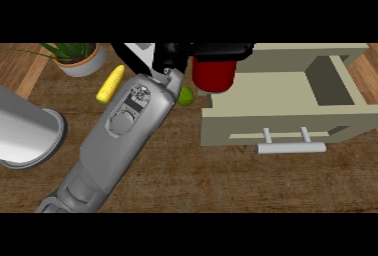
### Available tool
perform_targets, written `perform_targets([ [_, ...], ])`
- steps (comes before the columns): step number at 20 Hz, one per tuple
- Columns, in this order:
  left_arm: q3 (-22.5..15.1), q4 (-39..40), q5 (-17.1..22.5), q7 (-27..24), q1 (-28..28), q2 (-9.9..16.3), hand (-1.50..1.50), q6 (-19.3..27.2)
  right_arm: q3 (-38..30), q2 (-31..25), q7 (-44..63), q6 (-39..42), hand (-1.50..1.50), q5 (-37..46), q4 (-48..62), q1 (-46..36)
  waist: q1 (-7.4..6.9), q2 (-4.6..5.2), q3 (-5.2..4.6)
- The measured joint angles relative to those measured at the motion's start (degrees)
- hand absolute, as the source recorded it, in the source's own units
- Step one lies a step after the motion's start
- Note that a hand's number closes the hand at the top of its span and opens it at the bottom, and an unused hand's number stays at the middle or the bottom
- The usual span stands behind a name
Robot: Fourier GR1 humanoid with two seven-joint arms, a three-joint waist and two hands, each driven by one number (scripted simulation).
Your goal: Pick up the can, place it into the drawer and close the drawer
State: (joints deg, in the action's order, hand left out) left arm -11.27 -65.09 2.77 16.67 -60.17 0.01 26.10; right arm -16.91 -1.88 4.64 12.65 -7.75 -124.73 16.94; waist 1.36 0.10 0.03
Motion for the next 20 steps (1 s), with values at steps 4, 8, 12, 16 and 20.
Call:
perform_targets([
  [4,-0.2,7.5,2.2,-0.4,-7.4,0.0,1.50,2.3,0.5,0.4,0.1,0.1,-1.50,0.6,-0.5,0.2,0.33,0.10,0.01],
  [8,-1.5,12.9,4.7,-0.9,-12.3,0.0,1.50,3.8,-0.7,-0.2,0.8,0.5,-1.50,-0.5,-0.4,-0.2,0.45,0.11,0.02],
  [12,-3.5,19.7,8.0,-2.9,-16.8,0.0,1.50,5.6,0.7,0.3,2.0,-0.5,-1.50,1.1,-0.6,-1.9,1.01,0.31,0.03],
  [16,-3.8,25.9,10.8,-5.2,-20.5,0.0,1.50,5.1,0.9,0.2,2.2,-0.2,-1.50,1.1,-0.7,-2.1,1.40,0.42,0.05],
  [20,-6.4,30.5,13.7,-6.9,-23.0,0.0,1.50,6.1,1.5,0.4,2.5,-0.3,-1.50,1.4,-0.6,-2.6,1.98,0.54,0.07],
])
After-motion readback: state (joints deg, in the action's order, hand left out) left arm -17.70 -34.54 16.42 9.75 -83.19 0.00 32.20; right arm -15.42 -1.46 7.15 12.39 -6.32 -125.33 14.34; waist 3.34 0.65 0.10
